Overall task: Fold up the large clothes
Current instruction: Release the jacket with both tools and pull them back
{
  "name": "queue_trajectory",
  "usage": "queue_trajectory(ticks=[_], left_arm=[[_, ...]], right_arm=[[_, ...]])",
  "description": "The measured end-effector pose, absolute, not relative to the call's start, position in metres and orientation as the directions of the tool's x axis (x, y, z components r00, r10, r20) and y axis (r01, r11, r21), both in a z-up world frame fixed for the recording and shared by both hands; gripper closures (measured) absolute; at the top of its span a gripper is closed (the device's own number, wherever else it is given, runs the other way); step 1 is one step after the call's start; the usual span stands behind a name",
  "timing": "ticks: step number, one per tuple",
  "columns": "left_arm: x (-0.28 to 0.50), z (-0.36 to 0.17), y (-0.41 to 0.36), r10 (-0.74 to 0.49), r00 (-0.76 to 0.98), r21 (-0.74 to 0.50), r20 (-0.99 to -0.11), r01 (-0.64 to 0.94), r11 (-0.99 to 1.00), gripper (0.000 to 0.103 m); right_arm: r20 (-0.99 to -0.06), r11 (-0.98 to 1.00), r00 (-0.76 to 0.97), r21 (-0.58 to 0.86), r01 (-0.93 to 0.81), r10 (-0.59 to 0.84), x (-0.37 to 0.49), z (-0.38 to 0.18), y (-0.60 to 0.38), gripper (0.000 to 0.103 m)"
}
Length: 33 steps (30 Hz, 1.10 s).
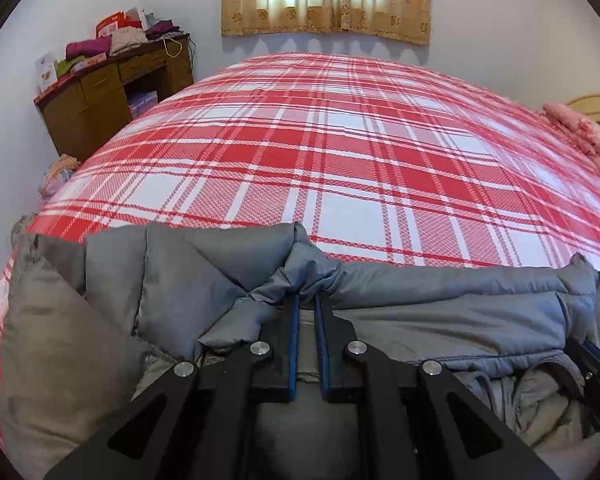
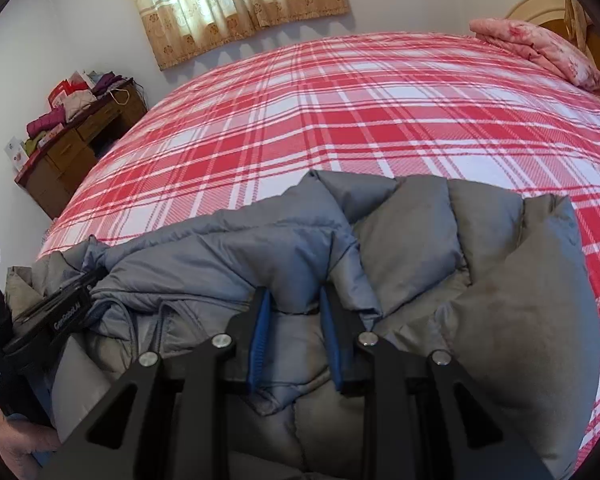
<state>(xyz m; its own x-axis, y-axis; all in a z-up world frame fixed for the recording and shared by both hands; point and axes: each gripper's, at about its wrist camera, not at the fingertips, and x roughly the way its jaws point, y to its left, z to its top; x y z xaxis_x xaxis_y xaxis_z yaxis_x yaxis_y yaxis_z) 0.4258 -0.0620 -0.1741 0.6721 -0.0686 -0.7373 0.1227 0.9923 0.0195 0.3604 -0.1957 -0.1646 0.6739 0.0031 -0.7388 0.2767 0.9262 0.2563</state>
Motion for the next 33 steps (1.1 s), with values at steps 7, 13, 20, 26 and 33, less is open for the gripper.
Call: queue_trajectory(ticks=[7,13,20,26,33], left_arm=[[0.424,-0.174,-0.065,-0.043,0.679,0.053,-0.733,0.121,0.991,0.094],[0.424,-0.173,-0.066,-0.040,0.679,0.057,-0.733,0.121,0.991,0.094],[0.386,-0.138,-0.052,-0.106,0.663,0.030,-0.741,0.191,0.981,0.094],[0.284,-0.077,-0.013,-0.199,0.763,0.061,-0.615,0.298,0.953,0.094],[0.164,-0.054,0.044,-0.318,0.725,-0.023,-0.610,0.385,0.922,0.094]], right_arm=[[-0.747,0.934,0.664,0.220,0.282,-0.024,0.362,-0.165,-0.193,0.076],[-0.750,0.938,0.661,0.198,0.283,-0.041,0.364,-0.166,-0.191,0.075],[-0.777,0.934,0.629,0.220,0.280,-0.006,0.354,-0.143,-0.201,0.071],[-0.619,0.943,0.785,0.241,0.228,-0.032,0.240,-0.062,-0.207,0.049],[-0.561,0.949,0.828,0.268,0.168,0.012,0.094,-0.037,-0.204,0.029]])
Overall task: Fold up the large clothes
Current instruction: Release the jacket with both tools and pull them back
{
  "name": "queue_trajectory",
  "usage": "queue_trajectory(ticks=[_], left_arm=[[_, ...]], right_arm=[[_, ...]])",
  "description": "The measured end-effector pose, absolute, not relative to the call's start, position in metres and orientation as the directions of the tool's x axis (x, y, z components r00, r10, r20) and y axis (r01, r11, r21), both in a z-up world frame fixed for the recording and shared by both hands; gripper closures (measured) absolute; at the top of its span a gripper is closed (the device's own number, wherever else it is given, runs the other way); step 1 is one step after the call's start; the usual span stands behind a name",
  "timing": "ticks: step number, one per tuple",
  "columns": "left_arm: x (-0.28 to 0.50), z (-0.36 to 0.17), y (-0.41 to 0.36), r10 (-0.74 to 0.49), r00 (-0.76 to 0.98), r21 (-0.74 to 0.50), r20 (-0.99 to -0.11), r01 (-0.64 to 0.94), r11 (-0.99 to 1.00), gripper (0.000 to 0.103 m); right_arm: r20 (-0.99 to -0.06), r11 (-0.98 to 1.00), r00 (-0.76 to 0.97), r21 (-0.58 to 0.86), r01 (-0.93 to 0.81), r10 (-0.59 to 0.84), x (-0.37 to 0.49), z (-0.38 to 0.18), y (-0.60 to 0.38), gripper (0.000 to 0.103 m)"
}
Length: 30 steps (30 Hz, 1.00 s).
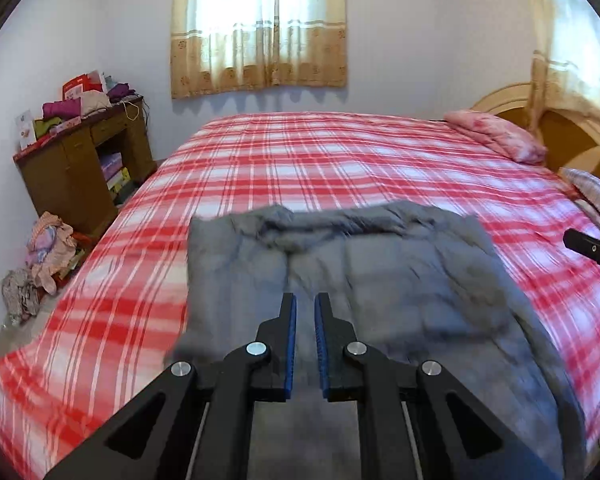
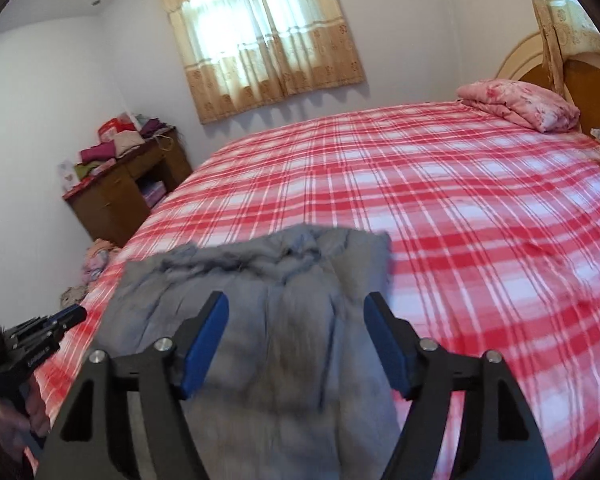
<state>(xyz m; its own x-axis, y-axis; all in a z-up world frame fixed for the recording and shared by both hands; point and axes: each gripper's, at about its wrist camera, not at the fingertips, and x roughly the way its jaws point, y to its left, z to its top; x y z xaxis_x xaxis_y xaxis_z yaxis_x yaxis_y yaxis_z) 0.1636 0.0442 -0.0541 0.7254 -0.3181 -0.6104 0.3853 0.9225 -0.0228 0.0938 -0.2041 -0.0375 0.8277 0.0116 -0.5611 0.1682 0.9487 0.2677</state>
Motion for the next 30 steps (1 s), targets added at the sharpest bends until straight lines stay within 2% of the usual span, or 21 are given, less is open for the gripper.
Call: queue_trajectory(ticks=[7,11,14,18,24,30], left_arm=[[0.070,-0.071,0.102,-0.409,0.699,-0.163,-0.587,0.393,0.905,0.094],[0.029,-0.089,0.145,-0.394,0.709,-0.246,-0.585,0.307,0.919,0.094],[0.010,-0.105,0.169,-0.345,0.706,-0.241,-0.619,0.247,0.938,0.094],[-0.001,-0.121,0.193,-0.281,0.688,-0.228,-0.669,0.171,0.959,0.094],[-0.005,-0.139,0.210,-0.312,0.647,-0.305,-0.696,0.127,0.944,0.093],[-0.004,-0.145,0.214,-0.354,0.605,-0.355,-0.714,0.123,0.927,0.091]], right_arm=[[-0.608,0.937,0.793,0.297,0.183,0.038,-0.018,-0.061,-0.205,0.029],[-0.645,0.928,0.763,0.303,0.216,0.033,-0.060,-0.078,-0.207,0.026],[-0.666,0.906,0.741,0.361,0.221,0.085,-0.085,-0.095,-0.209,0.022],[-0.694,0.893,0.712,0.381,0.239,0.105,-0.097,-0.117,-0.206,0.020],[-0.700,0.884,0.701,0.406,0.234,0.135,-0.106,-0.130,-0.196,0.020],[-0.713,0.913,0.697,0.333,0.237,0.079,-0.117,-0.133,-0.187,0.020]])
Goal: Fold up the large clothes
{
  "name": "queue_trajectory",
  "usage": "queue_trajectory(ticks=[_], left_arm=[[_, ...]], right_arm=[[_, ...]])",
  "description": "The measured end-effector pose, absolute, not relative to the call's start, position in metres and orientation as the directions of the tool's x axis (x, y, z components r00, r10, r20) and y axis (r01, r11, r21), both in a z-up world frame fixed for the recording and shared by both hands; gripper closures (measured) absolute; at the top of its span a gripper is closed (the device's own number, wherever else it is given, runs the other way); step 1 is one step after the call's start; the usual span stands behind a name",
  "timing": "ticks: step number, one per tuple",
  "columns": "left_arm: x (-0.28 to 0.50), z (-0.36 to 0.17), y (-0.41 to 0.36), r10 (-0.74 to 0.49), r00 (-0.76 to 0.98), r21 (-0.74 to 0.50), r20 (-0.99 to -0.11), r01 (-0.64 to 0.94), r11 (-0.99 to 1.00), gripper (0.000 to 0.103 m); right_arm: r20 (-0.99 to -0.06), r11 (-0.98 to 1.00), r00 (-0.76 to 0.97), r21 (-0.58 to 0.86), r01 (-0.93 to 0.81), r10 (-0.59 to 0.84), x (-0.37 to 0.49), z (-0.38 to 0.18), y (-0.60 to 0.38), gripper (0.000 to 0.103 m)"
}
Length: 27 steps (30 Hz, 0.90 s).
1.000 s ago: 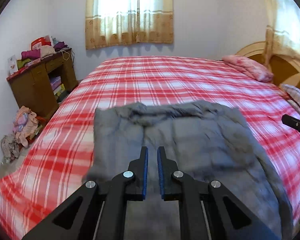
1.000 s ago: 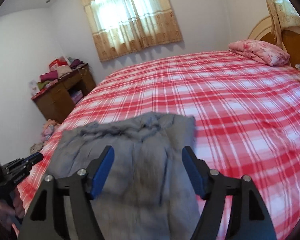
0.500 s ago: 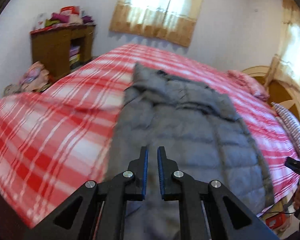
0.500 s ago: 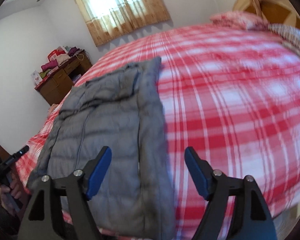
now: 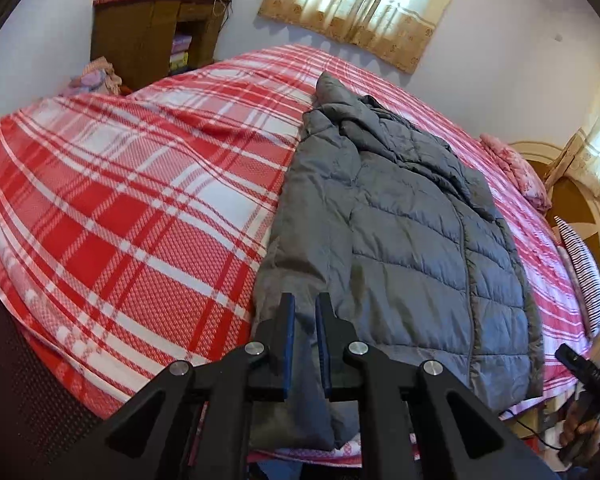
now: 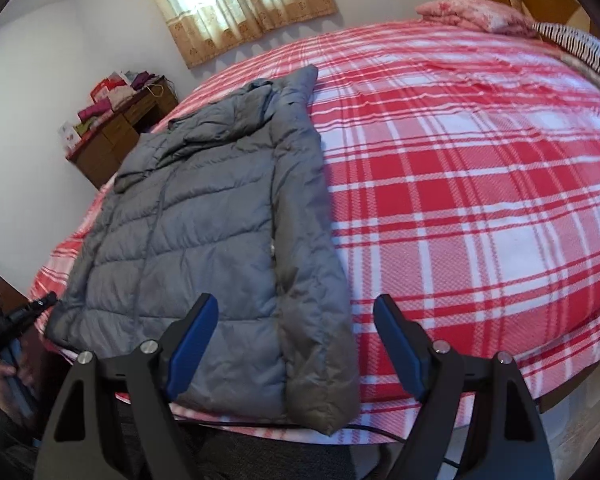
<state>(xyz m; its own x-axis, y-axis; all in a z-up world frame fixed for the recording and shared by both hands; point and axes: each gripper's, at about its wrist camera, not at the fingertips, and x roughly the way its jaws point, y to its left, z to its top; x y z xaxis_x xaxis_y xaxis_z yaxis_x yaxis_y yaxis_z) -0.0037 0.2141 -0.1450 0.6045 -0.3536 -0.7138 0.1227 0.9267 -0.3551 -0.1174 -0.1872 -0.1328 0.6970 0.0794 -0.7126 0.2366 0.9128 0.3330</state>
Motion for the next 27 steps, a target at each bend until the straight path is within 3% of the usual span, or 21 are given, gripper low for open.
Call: queue_trajectory(ticks=[1,2,3,4,5,6,18,23,27], left_arm=[[-0.006,-0.144,0.216,-0.351,0.607,-0.351,-0.713,0.124,0.928,0.089],[-0.008,-0.142,0.216,-0.346,0.612,-0.344,-0.711,0.126,0.931,0.079],[-0.010,-0.139,0.216,-0.340,0.620,-0.334,-0.707,0.131,0.933,0.056],[-0.012,-0.138,0.216,-0.343,0.627,-0.336,-0.700,0.134,0.932,0.043],[-0.013,-0.138,0.218,-0.344,0.633,-0.339,-0.693,0.135,0.931,0.015],[-0.016,-0.137,0.219,-0.342,0.645,-0.341,-0.684,0.132,0.931,0.006],[-0.010,-0.157,0.192,-0.261,0.572,-0.202,-0.778,0.165,0.965,0.006],[-0.015,-0.158,0.185,-0.305,0.539,-0.200,-0.785,0.244,0.949,0.007],[-0.015,-0.173,0.179,-0.308,0.496,-0.193,-0.812,0.270,0.943,0.040]], right_arm=[[-0.706,0.910,0.703,0.339,0.239,0.079,-0.120,-0.132,-0.189,0.020],[-0.706,0.907,0.704,0.346,0.242,0.081,-0.122,-0.132,-0.190,0.020],[-0.702,0.901,0.707,0.357,0.247,0.085,-0.123,-0.132,-0.192,0.018],[-0.699,0.897,0.710,0.366,0.249,0.088,-0.124,-0.132,-0.193,0.015],[-0.697,0.894,0.711,0.370,0.253,0.087,-0.125,-0.133,-0.195,0.014],[-0.700,0.893,0.709,0.368,0.258,0.084,-0.125,-0.134,-0.196,0.014],[-0.761,0.912,0.641,0.329,0.247,0.101,-0.126,-0.154,-0.189,0.014],[-0.788,0.926,0.609,0.289,0.243,0.086,-0.122,-0.161,-0.184,0.014],[-0.810,0.921,0.574,0.306,0.239,0.120,-0.115,-0.175,-0.184,0.017]])
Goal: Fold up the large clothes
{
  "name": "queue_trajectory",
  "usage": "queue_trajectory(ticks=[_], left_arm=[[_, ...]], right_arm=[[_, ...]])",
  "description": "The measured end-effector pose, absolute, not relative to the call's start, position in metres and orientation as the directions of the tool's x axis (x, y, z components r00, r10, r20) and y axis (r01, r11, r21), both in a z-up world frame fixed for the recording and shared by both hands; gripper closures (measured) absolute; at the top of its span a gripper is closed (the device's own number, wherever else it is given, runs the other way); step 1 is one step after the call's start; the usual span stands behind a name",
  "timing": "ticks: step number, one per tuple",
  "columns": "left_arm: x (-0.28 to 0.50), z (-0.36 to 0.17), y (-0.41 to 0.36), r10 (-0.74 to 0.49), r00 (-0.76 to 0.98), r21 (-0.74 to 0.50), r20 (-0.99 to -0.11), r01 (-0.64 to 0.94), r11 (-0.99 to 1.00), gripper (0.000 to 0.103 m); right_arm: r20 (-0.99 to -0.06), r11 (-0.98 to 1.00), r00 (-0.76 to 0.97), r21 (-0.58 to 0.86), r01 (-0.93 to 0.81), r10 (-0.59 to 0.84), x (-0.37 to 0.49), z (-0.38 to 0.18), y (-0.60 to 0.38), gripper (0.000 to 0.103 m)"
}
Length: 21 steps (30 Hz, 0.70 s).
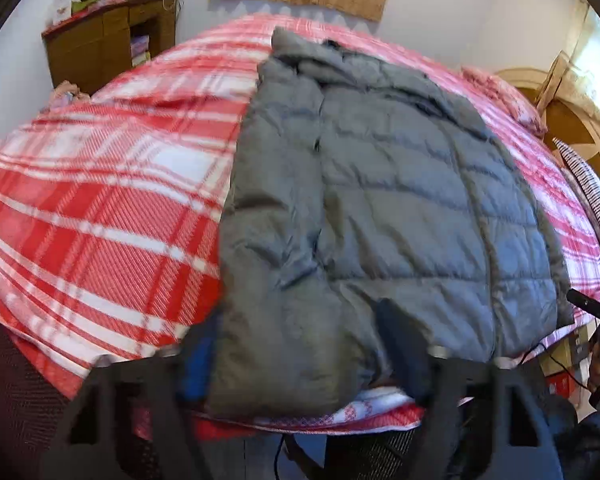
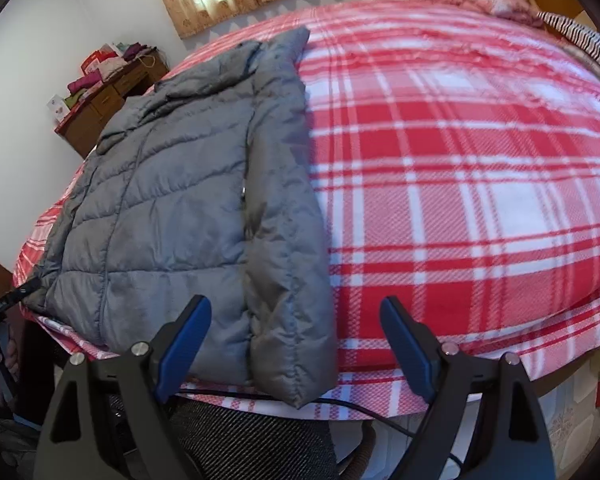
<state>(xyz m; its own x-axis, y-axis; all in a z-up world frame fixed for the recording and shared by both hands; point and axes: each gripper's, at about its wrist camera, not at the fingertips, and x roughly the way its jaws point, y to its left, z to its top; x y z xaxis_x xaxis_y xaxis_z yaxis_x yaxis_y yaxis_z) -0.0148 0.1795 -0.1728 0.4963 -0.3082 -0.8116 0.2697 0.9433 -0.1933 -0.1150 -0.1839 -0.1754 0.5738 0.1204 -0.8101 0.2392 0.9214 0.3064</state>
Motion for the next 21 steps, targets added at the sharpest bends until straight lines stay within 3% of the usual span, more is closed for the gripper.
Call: queue_trajectory(ticks=[4,8,9,10,11,16,21], left_arm=[[-0.015,-0.177,0.184,-0.316,0.493,-0.208,-0.811,0.261,0.943,0.049],[-0.015,-0.177,0.184,-0.346,0.487,-0.241,-0.802,0.266,0.933,0.068],[-0.016,-0.177,0.185,-0.363,0.489,-0.256,-0.793,0.273,0.927,0.074],[-0.017,-0.177,0.186,-0.379,0.488,-0.274,-0.786,0.275,0.922,0.077],[-0.018,-0.175,0.187,-0.397,0.490,-0.293,-0.776,0.276,0.915,0.082],[-0.025,-0.155,0.196,-0.518,0.523,-0.423,-0.677,0.299,0.855,0.088],[-0.044,-0.111,0.196,-0.586,0.558,-0.444,-0.588,0.383,0.810,0.088]], right_arm=[[-0.838,0.932,0.526,0.296,0.208,0.149,-0.110,-0.190,-0.174,0.029],[-0.838,0.918,0.518,0.326,0.226,0.170,-0.108,-0.200,-0.174,0.041],[-0.834,0.912,0.520,0.341,0.227,0.182,-0.108,-0.201,-0.176,0.050],[-0.828,0.908,0.524,0.358,0.220,0.200,-0.108,-0.200,-0.177,0.079],[-0.808,0.894,0.537,0.401,0.199,0.243,-0.109,-0.196,-0.180,0.089],[-0.754,0.900,0.603,0.416,0.135,0.258,-0.122,-0.166,-0.180,0.093],[-0.605,0.849,0.728,0.524,0.061,0.321,-0.149,-0.117,-0.197,0.093]])
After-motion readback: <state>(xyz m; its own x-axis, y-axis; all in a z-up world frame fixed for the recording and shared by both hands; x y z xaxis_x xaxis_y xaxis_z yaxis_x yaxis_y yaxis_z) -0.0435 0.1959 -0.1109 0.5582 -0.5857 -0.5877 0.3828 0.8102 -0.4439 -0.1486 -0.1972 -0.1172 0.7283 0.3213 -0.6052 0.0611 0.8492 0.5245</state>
